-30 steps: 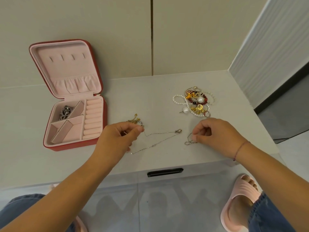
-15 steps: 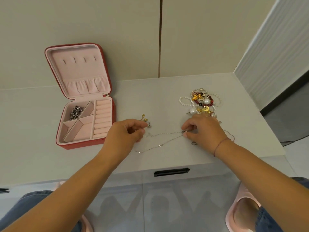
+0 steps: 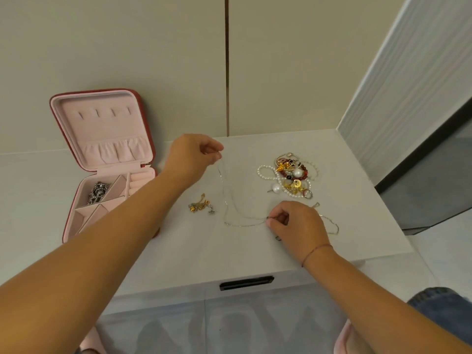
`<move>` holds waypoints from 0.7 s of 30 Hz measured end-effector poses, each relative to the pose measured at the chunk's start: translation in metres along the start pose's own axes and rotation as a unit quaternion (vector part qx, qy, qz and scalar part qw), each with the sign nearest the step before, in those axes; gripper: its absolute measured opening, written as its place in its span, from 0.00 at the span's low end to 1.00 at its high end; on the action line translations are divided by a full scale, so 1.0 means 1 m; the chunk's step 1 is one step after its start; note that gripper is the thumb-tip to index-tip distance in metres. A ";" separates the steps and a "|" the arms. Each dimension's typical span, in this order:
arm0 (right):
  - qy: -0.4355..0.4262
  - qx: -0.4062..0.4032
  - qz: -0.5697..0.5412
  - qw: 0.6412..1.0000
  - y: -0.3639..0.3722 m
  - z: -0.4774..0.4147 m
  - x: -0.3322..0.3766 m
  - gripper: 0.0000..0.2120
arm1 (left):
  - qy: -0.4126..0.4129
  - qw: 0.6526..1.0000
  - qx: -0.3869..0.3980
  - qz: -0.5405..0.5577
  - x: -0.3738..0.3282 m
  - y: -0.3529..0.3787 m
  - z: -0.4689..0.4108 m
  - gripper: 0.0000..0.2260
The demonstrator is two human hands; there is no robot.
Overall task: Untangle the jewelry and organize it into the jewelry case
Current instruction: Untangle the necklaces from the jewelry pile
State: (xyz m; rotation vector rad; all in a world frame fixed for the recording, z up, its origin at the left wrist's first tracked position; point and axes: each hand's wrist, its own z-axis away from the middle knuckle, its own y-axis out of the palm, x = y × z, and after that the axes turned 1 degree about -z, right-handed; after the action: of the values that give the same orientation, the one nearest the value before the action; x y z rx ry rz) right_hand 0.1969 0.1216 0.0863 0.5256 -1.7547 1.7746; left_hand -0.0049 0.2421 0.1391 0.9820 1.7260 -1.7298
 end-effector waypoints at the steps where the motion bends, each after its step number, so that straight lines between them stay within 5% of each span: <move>1: 0.008 -0.009 -0.007 1.000 0.002 0.000 0.001 0.02 | 0.006 1.000 0.003 -0.013 -0.002 0.006 -0.010 0.08; 11: 0.066 -0.067 0.004 0.996 0.015 0.005 0.008 0.06 | 0.008 0.996 0.011 -0.086 0.011 0.066 -0.075 0.09; 21: 0.091 -0.082 0.034 0.992 0.020 0.010 0.006 0.08 | -0.025 0.998 -0.046 -0.024 0.025 0.078 -0.104 0.08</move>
State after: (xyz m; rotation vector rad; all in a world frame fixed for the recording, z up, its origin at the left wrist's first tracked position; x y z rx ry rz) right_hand 0.1784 0.1135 0.0754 0.2306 -1.7872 1.6495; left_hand 0.0553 0.3427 0.0774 0.8567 1.7926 -1.6736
